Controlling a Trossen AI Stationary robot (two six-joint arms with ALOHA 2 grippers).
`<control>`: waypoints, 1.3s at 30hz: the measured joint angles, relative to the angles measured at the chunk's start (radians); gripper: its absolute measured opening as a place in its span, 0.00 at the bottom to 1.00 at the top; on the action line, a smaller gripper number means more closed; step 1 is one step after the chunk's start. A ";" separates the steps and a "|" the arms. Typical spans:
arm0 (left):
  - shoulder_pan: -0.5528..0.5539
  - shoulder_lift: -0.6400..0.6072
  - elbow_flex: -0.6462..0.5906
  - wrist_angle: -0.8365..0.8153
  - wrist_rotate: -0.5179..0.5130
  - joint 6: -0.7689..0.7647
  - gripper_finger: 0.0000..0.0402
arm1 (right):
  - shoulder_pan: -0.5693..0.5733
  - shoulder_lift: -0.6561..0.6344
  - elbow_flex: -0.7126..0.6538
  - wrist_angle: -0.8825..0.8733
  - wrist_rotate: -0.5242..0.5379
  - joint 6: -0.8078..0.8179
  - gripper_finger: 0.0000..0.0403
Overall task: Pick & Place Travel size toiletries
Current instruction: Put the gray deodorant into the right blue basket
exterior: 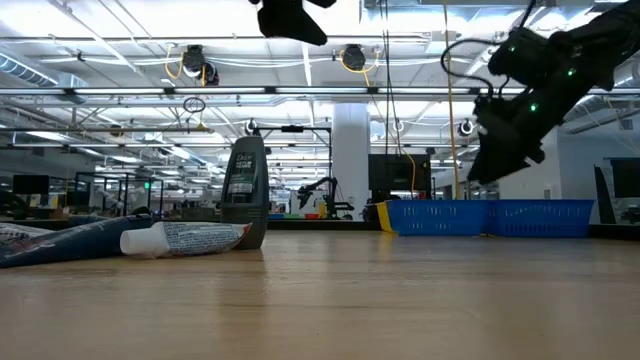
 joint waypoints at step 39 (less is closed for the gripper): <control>-0.117 0.000 -0.447 0.274 -0.155 -0.139 0.91 | 0.651 -0.057 0.000 0.363 0.061 0.035 0.57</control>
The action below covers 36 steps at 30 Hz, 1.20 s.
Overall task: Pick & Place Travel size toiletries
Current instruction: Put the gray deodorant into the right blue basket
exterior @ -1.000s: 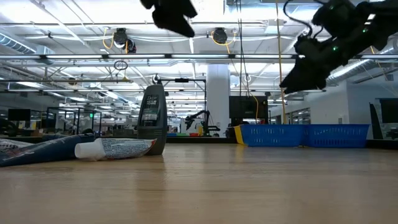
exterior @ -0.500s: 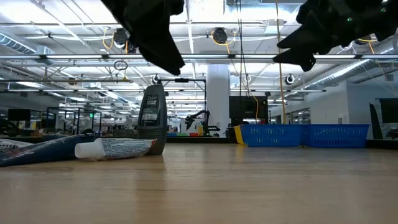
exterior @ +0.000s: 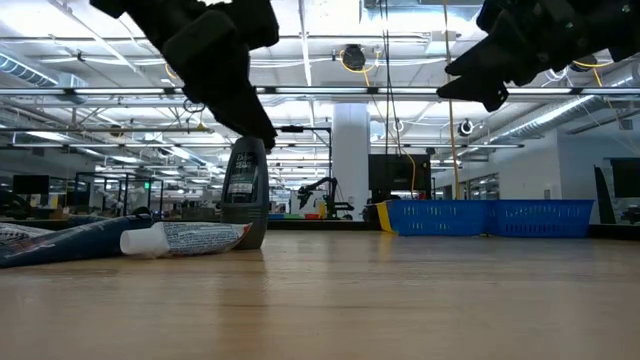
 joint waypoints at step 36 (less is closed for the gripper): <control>0.000 0.000 -0.303 0.504 0.048 -0.045 0.85 | 0.039 0.177 0.000 0.170 -0.005 0.000 0.57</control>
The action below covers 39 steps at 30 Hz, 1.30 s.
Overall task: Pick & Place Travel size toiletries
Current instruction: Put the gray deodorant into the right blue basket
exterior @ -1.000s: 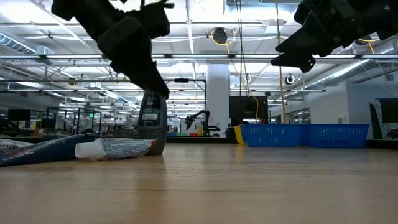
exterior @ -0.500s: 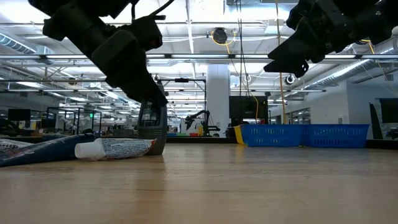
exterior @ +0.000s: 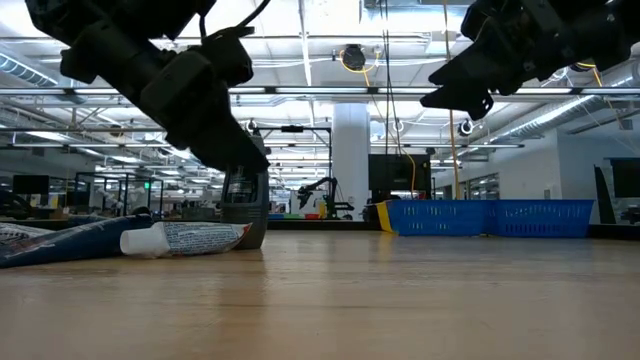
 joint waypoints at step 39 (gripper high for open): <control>0.085 0.000 0.117 0.179 0.084 0.103 0.25 | 0.004 0.000 0.000 -0.001 -0.003 -0.004 0.57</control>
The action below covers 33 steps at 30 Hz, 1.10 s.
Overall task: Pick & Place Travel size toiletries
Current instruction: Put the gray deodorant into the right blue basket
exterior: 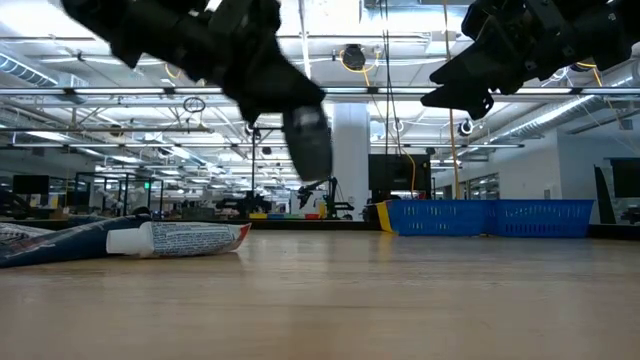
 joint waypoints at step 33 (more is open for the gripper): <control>0.138 0.157 0.434 -0.127 0.248 0.168 0.25 | 0.032 0.174 -0.001 0.363 -0.019 -0.100 0.57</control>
